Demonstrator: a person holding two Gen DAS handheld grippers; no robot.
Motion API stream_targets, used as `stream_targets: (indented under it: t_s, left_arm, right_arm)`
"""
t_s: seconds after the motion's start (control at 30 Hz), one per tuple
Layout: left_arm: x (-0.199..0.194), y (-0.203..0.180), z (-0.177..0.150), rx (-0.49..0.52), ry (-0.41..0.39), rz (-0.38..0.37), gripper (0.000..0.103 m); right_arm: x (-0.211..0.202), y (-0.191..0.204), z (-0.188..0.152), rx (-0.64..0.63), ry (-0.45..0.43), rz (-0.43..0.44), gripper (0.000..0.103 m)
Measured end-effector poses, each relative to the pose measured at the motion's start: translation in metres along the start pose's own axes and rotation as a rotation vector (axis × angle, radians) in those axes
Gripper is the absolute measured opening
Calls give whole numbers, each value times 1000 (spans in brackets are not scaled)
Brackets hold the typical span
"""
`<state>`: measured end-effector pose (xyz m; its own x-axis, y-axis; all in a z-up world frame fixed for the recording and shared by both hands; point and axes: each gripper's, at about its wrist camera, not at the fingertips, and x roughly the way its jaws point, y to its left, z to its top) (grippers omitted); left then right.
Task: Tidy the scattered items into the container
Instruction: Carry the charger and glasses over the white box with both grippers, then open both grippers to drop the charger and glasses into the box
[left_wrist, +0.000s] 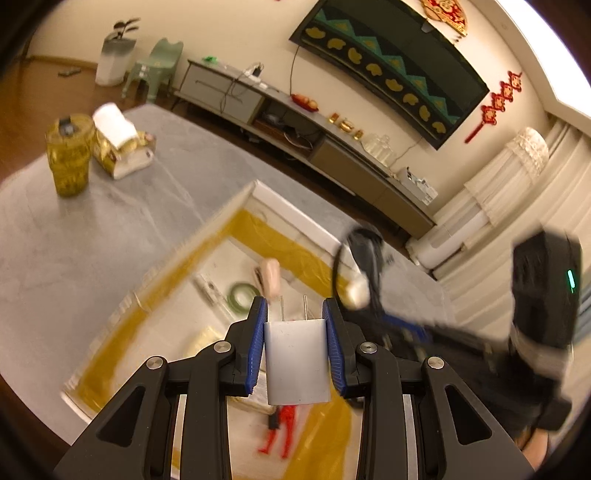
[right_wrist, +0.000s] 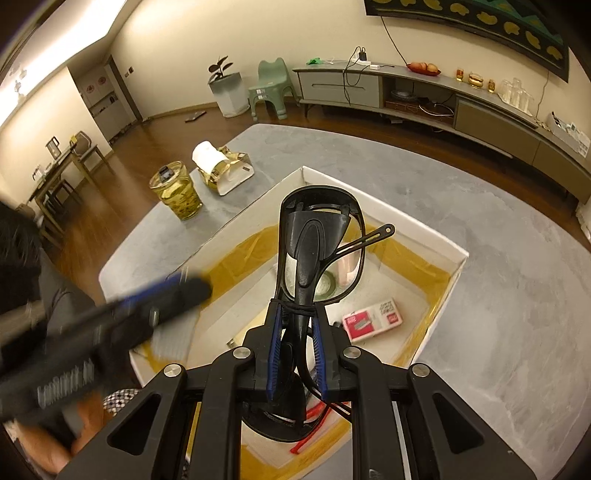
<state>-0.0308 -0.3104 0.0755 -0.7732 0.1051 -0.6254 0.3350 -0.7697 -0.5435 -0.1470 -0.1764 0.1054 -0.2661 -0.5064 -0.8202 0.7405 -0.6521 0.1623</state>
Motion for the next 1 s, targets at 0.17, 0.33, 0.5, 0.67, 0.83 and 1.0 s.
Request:
stream_targets:
  t_s: [0.17, 0.33, 0.5, 0.67, 0.83, 1.0]
  left_arm:
    - [7, -14, -25, 26, 50, -27, 32]
    - [15, -35, -35, 80, 70, -39, 32]
    - [23, -40, -39, 73, 101, -66, 32]
    - [31, -40, -43, 84, 125, -66, 32]
    - [42, -47, -51, 142, 152, -34, 32]
    - [50, -51, -56, 186, 158, 36, 32]
  right_arm:
    - [14, 1, 20, -46, 25, -43, 18]
    - [32, 10, 35, -123, 58, -82, 18]
    - [57, 17, 46, -175, 113, -74, 18]
    - [78, 8, 53, -127, 187, 24, 18]
    - [95, 3, 53, -118, 263, 100, 18]
    - [102, 3, 55, -156, 263, 69, 18]
